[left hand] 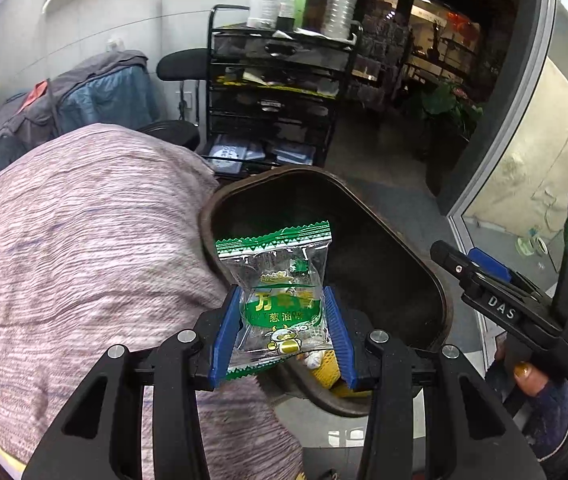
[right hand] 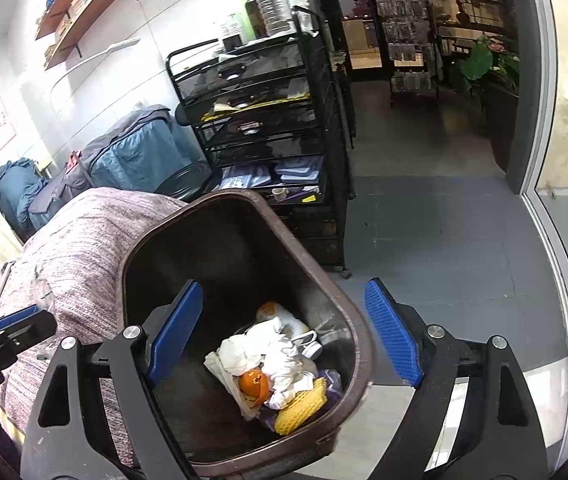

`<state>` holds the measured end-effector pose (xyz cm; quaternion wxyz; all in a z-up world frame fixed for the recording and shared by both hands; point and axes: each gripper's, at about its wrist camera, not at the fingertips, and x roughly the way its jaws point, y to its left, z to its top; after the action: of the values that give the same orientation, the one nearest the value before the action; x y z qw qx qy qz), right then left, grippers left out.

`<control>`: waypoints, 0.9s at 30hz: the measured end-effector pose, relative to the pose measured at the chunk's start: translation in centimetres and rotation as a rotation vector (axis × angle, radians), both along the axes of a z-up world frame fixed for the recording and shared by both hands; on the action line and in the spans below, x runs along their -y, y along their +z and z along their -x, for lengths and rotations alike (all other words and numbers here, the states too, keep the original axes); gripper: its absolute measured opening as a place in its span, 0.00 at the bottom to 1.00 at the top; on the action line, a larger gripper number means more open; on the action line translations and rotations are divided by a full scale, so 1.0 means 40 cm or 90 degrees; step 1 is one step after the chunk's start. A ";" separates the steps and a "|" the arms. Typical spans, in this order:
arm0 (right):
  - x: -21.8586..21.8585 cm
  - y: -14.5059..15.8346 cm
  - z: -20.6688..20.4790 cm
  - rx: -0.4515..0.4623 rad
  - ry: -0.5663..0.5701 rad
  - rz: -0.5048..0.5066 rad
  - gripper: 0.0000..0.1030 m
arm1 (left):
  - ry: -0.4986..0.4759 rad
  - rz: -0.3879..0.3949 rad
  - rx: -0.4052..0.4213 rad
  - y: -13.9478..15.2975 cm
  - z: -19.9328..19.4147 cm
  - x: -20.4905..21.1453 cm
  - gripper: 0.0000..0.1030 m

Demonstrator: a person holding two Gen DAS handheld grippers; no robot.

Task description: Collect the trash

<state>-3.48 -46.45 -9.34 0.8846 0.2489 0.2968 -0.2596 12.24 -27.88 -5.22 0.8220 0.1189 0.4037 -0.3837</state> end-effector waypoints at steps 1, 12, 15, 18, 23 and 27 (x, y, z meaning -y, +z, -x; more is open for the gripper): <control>0.003 0.000 0.003 0.000 -0.003 -0.001 0.80 | -0.003 -0.003 0.000 -0.002 0.000 0.006 0.40; 0.048 -0.026 0.029 -0.009 -0.031 -0.013 0.80 | -0.039 -0.036 0.000 -0.024 0.004 0.100 0.43; 0.056 -0.030 0.034 -0.011 -0.037 -0.015 0.80 | -0.045 -0.039 0.002 -0.030 0.006 0.117 0.53; 0.067 -0.034 0.040 -0.013 -0.042 -0.018 0.80 | -0.039 -0.040 0.014 -0.031 0.010 0.125 0.76; 0.076 -0.040 0.047 -0.015 -0.046 -0.020 0.80 | -0.038 -0.029 0.028 -0.033 0.009 0.125 0.92; 0.074 -0.038 0.046 -0.015 -0.044 -0.020 0.81 | -0.040 -0.016 0.037 -0.027 0.008 0.121 0.94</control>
<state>-5.31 -49.40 -10.86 0.8675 0.2699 0.3026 -0.2883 11.91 -32.72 -6.29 0.8193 0.1530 0.3806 -0.4006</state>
